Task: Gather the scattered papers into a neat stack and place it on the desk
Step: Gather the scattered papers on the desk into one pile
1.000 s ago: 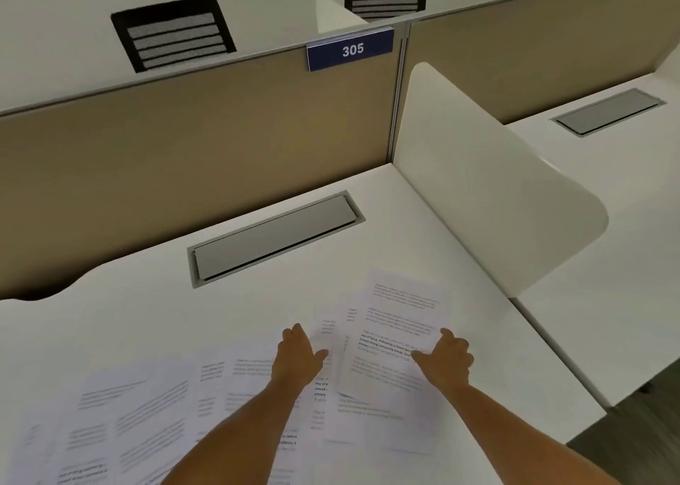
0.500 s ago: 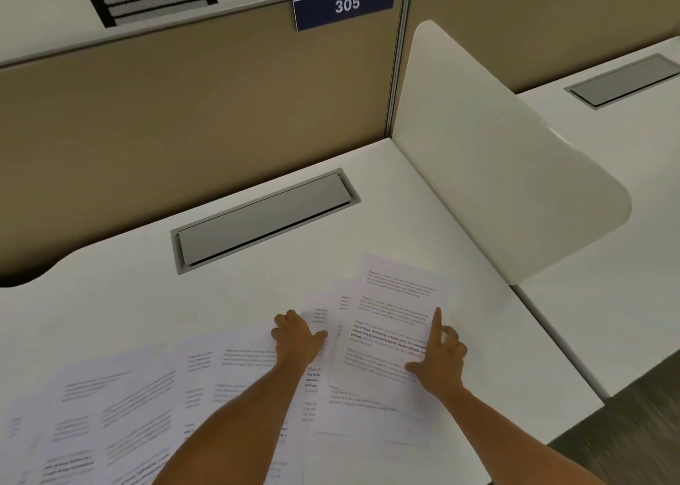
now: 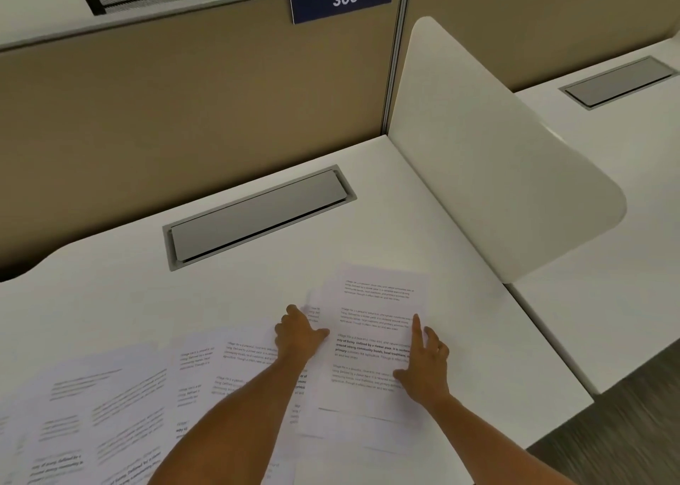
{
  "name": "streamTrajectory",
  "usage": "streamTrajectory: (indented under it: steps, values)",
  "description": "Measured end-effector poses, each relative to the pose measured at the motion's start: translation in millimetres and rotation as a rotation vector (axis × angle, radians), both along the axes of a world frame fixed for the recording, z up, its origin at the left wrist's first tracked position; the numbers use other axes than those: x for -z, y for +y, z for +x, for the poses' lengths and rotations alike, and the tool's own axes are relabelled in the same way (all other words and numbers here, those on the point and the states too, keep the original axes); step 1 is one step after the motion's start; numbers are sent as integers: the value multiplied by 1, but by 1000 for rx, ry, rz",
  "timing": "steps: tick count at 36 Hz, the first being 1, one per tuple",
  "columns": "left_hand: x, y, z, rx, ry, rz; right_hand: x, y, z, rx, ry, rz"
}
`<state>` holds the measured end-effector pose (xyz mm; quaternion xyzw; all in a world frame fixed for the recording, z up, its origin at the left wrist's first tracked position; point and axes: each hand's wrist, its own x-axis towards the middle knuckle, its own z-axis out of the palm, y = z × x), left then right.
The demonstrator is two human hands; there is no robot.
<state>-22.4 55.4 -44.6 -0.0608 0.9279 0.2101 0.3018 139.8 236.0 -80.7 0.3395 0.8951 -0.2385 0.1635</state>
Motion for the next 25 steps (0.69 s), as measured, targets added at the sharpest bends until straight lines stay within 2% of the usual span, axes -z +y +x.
streamTrajectory:
  steps: [3,7,16,18,21,25]
  values:
    - [0,2,3,-31,10,65,1,-2,1,-5,14,-12]
    - [0,5,7,-91,-47,287,1,-3,4,-7,31,-17]
    - [-5,6,14,-78,-151,418,3,-9,13,37,88,-138]
    - [-10,6,14,-68,-173,483,1,-9,12,134,182,-203]
    - [-21,3,12,-23,-198,594,-6,-5,8,389,340,-322]
    - [-38,-4,9,41,-219,728,-24,5,6,687,478,-685]
